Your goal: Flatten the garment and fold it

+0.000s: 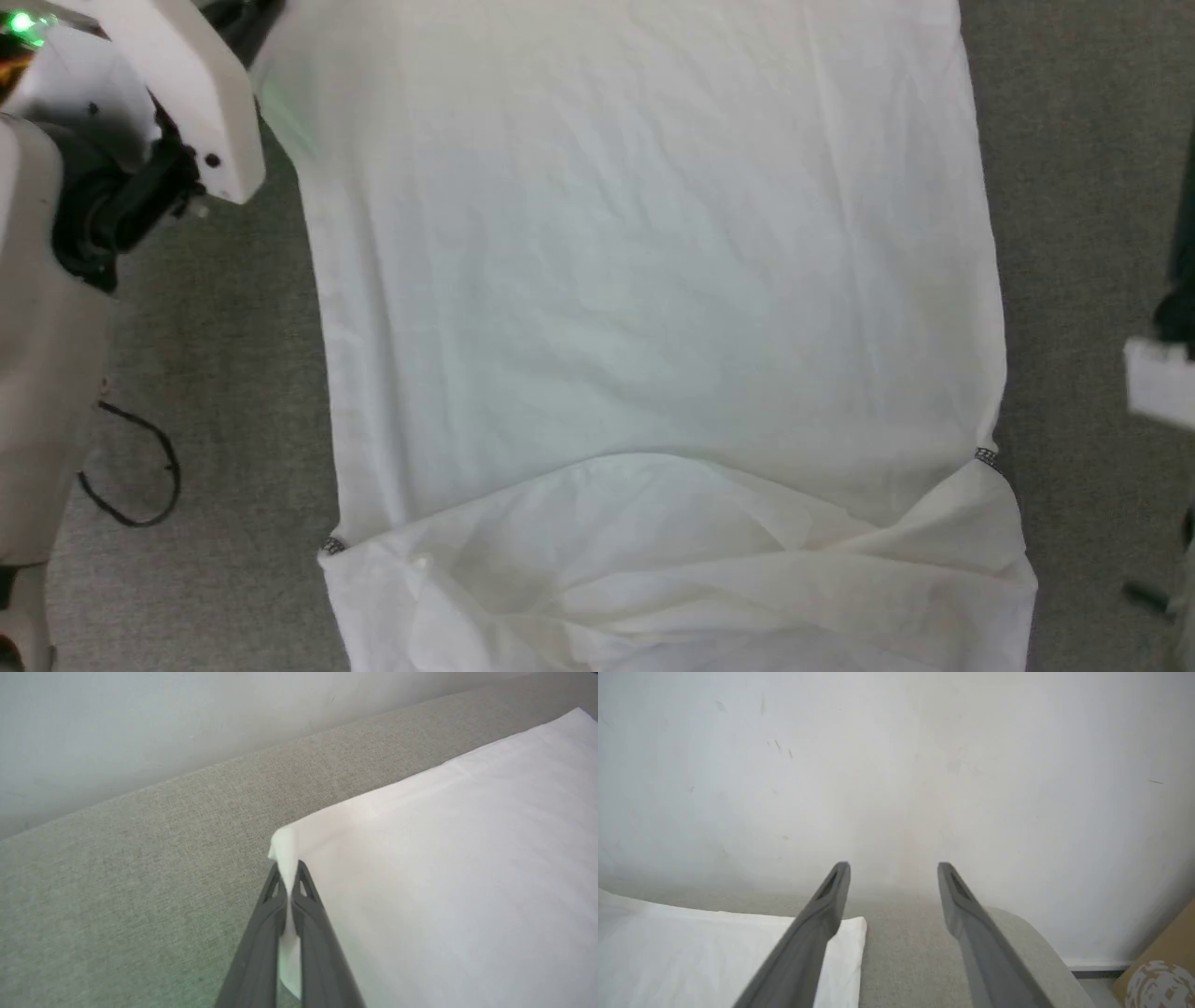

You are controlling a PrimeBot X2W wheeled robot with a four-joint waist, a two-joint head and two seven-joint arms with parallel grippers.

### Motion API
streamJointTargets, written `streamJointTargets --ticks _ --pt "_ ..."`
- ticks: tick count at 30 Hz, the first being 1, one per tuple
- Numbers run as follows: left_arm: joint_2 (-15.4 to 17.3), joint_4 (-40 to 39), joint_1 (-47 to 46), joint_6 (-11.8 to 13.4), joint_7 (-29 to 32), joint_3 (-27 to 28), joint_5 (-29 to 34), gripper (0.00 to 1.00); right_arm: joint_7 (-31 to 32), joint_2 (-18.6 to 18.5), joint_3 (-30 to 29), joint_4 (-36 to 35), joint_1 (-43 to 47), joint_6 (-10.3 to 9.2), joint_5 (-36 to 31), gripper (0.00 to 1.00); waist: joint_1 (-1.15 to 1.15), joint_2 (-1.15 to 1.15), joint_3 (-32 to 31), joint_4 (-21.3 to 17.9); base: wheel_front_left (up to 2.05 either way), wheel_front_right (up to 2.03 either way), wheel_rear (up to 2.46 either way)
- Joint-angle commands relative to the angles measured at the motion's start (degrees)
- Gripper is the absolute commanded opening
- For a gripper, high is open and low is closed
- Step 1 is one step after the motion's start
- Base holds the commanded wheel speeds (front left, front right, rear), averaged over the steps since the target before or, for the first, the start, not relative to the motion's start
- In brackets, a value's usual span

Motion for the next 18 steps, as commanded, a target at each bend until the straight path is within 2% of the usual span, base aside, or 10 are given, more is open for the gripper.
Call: streamJointTargets --ticks 1,3,6,8,12,18 --pt "-0.38 0.23 0.78 -0.24 -0.56 -0.13 -0.02 0.00 0.72 -0.43 0.38 -1.10 -2.75 -0.04 -0.57 1.00 0.00 0.00 -2.40 1.03 0.00 0.00 0.00" --pt "-1.32 0.67 1.40 -0.24 -1.69 -0.09 -0.68 0.00 4.43 -2.16 1.43 -2.41 -9.26 -0.04 0.03 1.00 0.00 0.00 -3.79 1.55 0.00 0.00 0.00" --pt "-2.60 0.81 2.08 -0.22 -2.72 -0.03 -1.67 0.00 10.97 -4.43 1.87 0.74 -19.47 -0.04 3.64 1.00 0.00 0.00 -4.99 2.40 0.00 0.00 0.00" --pt "-3.03 0.70 2.20 -0.22 -3.26 -0.19 -1.74 0.00 15.19 -5.65 2.41 5.50 -25.42 -0.04 5.66 1.00 0.00 0.00 -5.20 3.01 0.00 0.00 0.00" --pt "-3.76 0.47 2.00 -0.21 -3.48 -0.68 -1.92 0.00 23.29 -5.19 2.58 17.80 -35.28 -0.04 7.93 1.00 0.00 0.00 -4.54 4.43 0.00 0.00 0.00" --pt "-5.09 0.02 0.61 -0.18 -3.59 -1.55 -1.80 0.00 32.90 -3.62 0.86 34.91 -43.93 -0.04 3.20 1.00 0.00 0.00 -1.89 6.54 0.00 0.00 0.00"
